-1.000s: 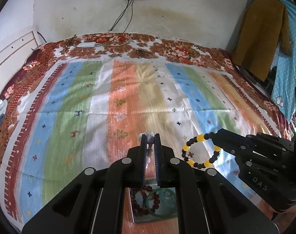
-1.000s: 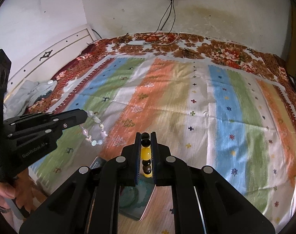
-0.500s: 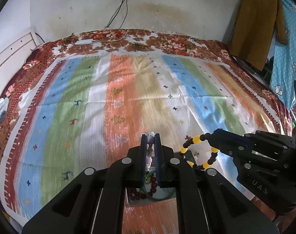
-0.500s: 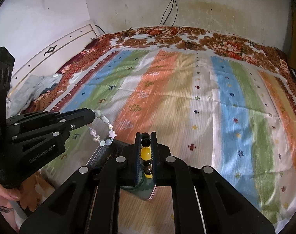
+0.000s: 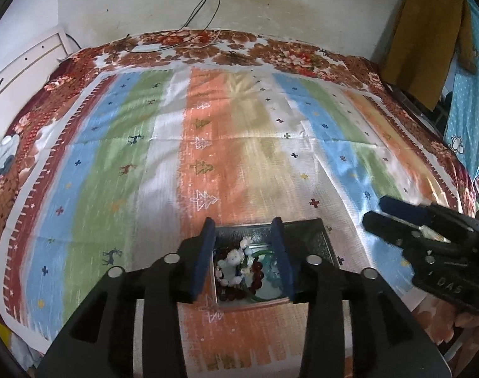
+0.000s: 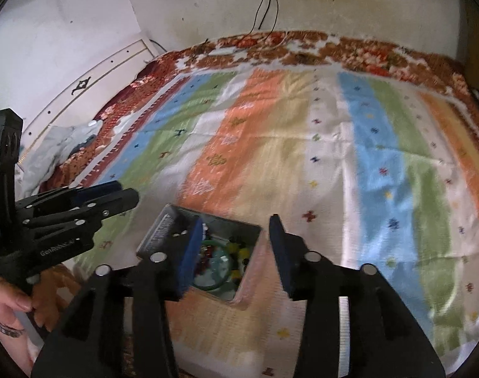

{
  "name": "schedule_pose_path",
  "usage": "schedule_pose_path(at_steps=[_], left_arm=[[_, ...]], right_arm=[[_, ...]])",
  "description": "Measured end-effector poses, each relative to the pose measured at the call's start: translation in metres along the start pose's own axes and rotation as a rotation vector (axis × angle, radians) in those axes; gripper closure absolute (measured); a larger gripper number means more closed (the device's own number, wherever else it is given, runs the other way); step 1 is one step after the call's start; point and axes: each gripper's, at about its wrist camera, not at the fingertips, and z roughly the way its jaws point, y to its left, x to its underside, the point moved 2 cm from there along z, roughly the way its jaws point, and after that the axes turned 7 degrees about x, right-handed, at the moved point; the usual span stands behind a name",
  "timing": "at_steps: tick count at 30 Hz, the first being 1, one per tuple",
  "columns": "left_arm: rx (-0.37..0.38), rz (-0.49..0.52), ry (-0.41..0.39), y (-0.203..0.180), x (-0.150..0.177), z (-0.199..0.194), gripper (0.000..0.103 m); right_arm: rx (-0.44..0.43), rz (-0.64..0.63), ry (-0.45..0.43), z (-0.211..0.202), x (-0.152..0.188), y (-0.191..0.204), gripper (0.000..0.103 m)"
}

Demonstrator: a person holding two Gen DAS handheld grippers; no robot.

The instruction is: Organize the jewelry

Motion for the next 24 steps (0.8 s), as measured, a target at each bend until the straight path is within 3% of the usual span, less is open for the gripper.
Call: schedule_pose_path(at_steps=[18, 24], left_arm=[[-0.011, 0.041, -0.003, -0.004, 0.031, -0.017, 0.008], [-0.008, 0.037, -0.002, -0.004, 0.035, -0.018, 0.006]], right_arm=[[0.047, -0.035, -0.038, -0.017, 0.033, -0.018, 0.023], [0.054, -0.042, -0.046, -0.020, 0.041, -0.018, 0.015]])
